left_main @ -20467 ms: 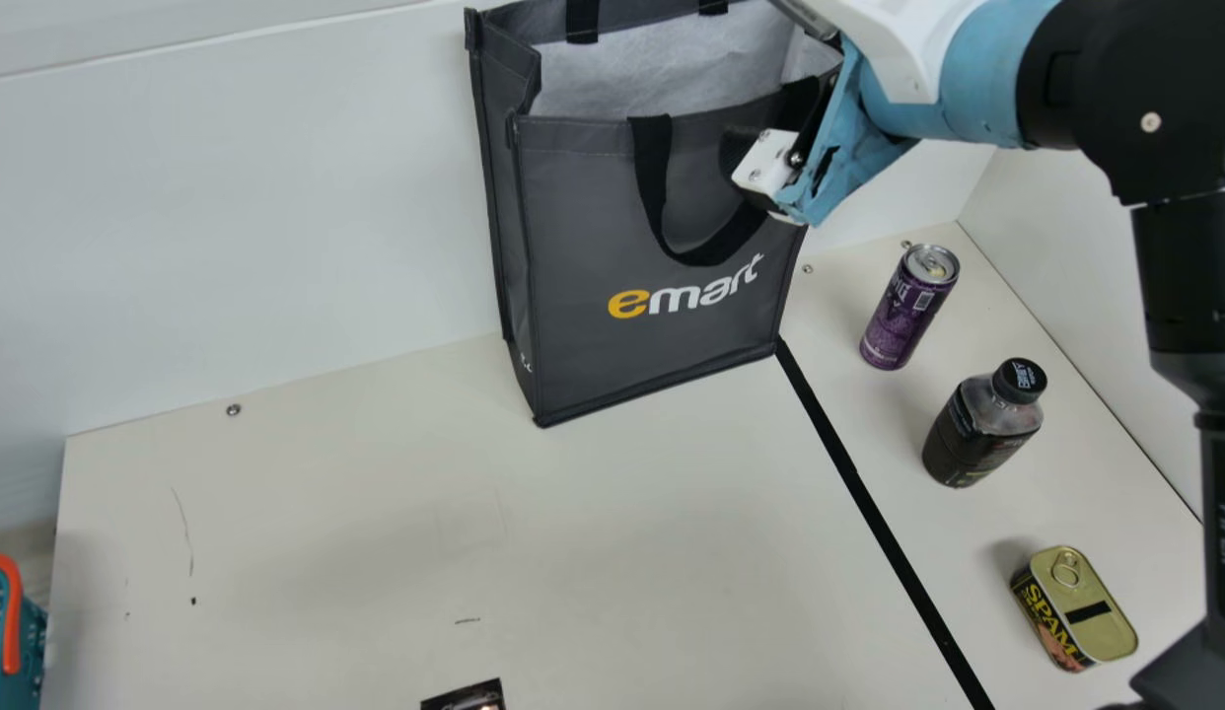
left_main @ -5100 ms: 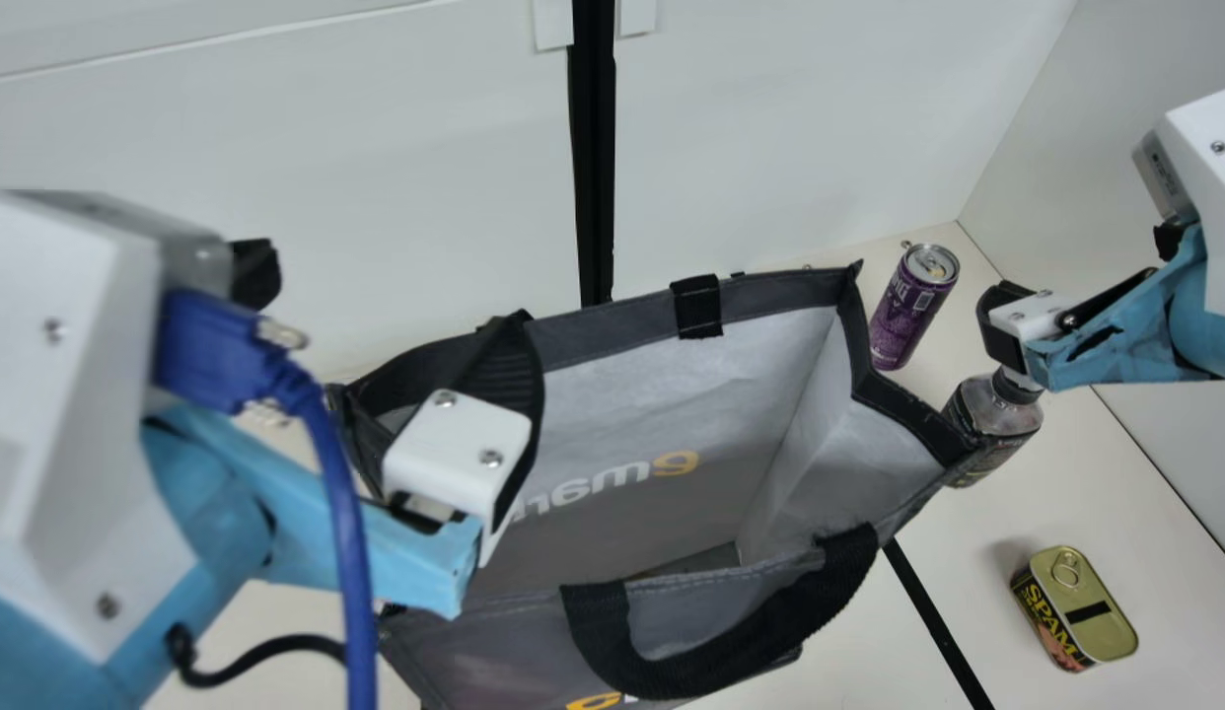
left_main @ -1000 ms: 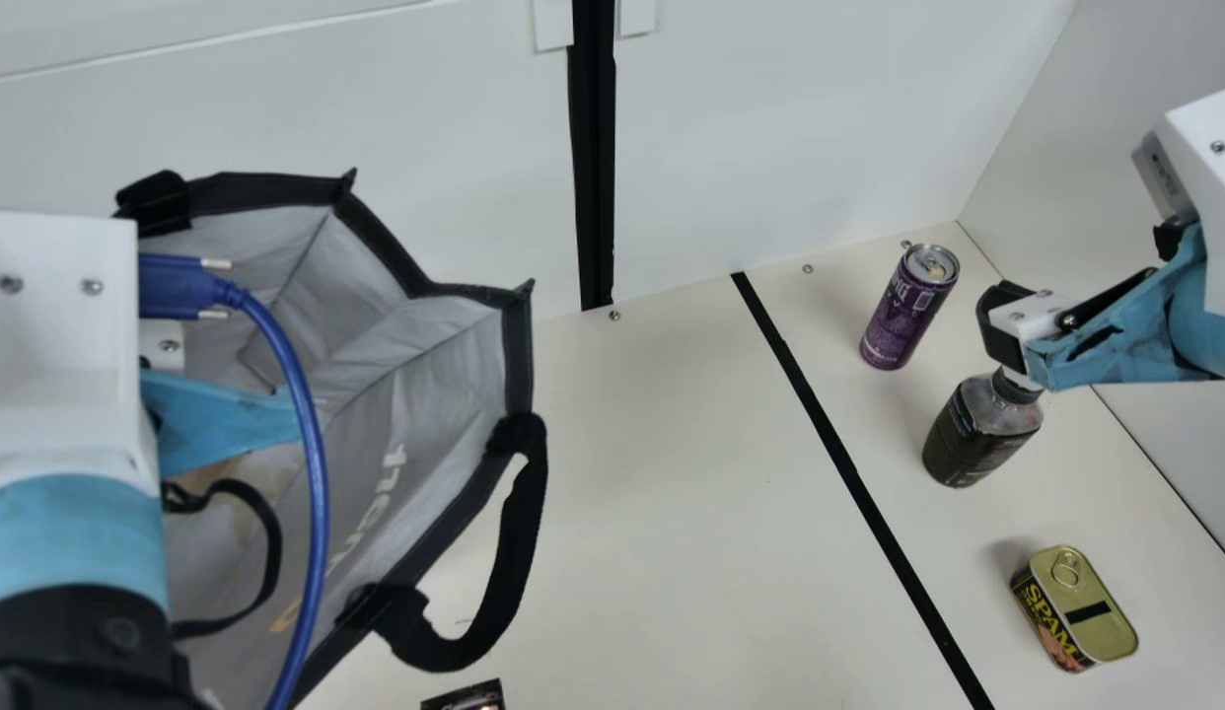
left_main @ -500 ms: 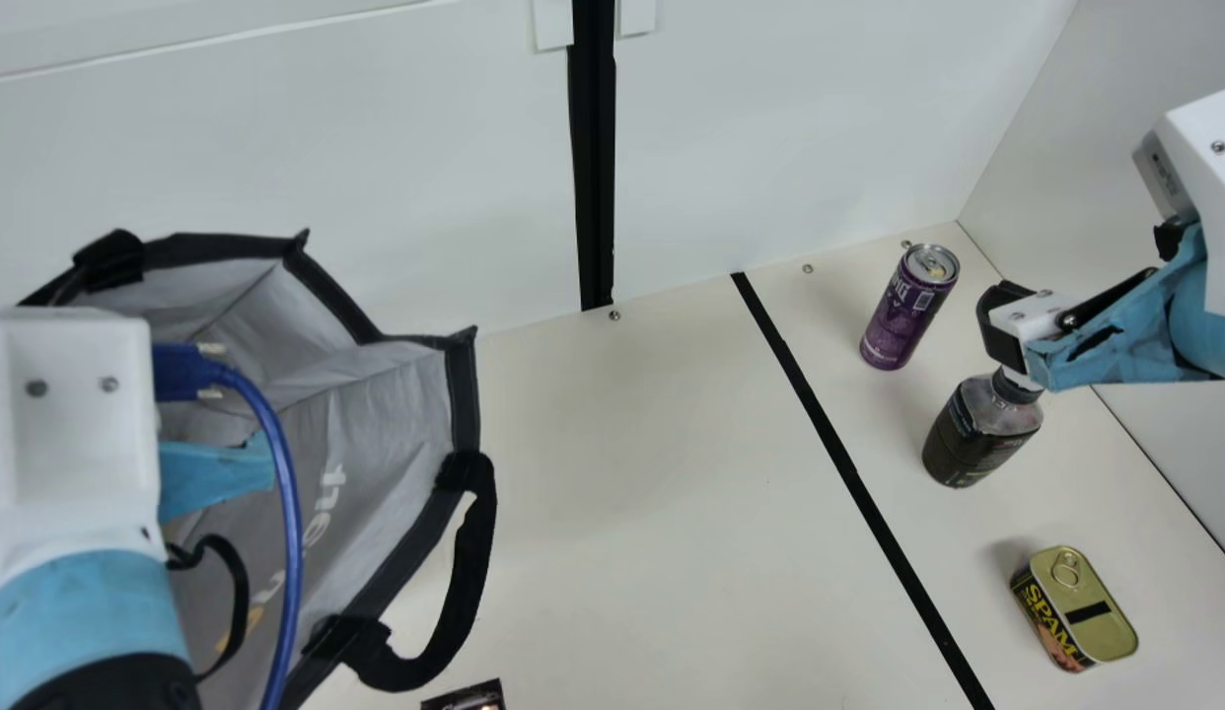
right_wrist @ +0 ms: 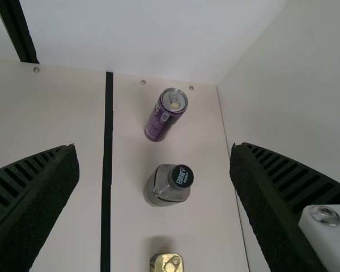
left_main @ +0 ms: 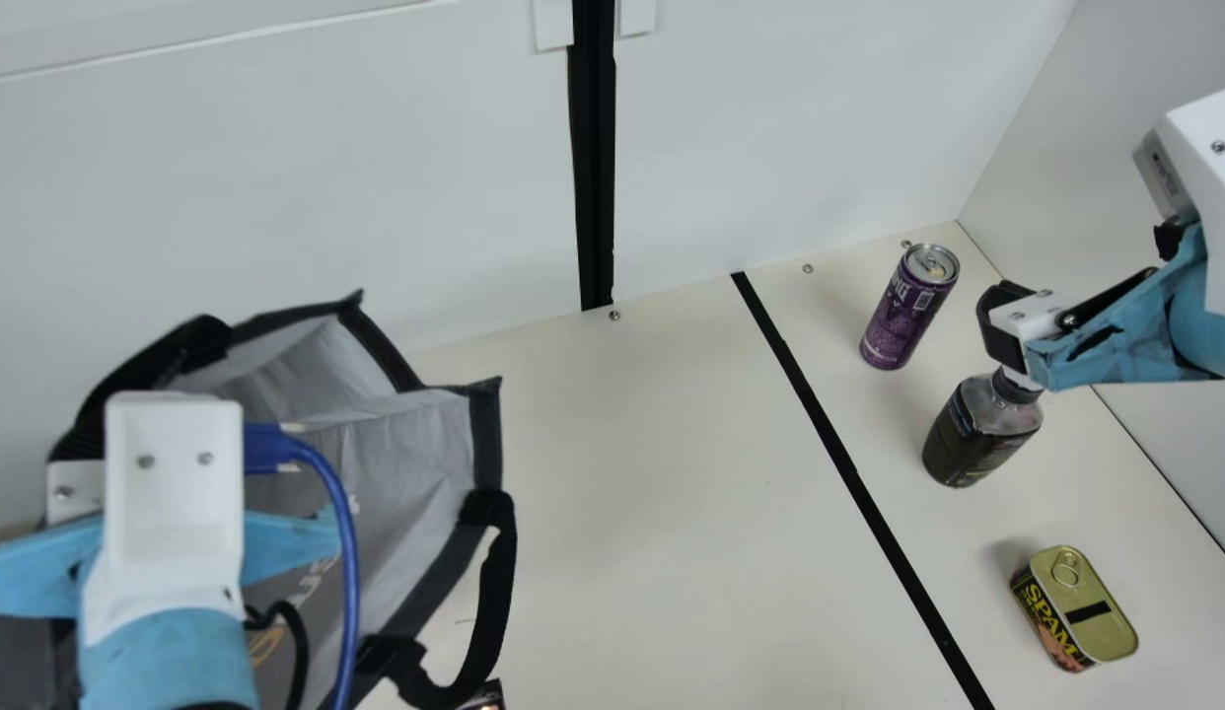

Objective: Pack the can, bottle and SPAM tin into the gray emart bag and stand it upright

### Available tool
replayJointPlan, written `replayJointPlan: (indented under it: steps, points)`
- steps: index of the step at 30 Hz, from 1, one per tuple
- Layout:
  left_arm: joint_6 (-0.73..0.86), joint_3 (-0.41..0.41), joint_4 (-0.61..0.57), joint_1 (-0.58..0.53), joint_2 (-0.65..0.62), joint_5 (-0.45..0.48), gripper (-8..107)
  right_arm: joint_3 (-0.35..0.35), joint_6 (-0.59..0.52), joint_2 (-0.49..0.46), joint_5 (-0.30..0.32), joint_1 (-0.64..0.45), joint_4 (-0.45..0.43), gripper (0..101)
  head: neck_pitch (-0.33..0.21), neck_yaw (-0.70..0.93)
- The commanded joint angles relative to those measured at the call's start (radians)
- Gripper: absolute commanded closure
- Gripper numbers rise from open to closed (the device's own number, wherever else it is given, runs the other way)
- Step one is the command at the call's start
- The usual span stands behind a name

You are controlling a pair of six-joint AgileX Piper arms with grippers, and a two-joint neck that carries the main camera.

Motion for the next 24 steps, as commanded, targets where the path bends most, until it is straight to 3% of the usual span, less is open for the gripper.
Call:
replayJointPlan:
  steps: [1, 16, 24]
  points:
    - [-0.001, 0.001, -0.048, -0.015, 0.000, 0.000, 107, 0.000, 0.000, 0.000, 0.000, 0.000, 0.000, 6, -0.023, -0.001]
    - [0.019, -0.053, -0.340, -0.111, 0.004, 0.000, 107, 0.000, 0.000, 0.000, 0.000, 0.000, 0.000, 6, -0.023, -0.001]
    - [0.067, -0.067, -0.517, -0.048, 0.005, -0.075, 107, 0.000, 0.000, 0.000, 0.000, 0.000, 0.000, 6, -0.023, -0.001]
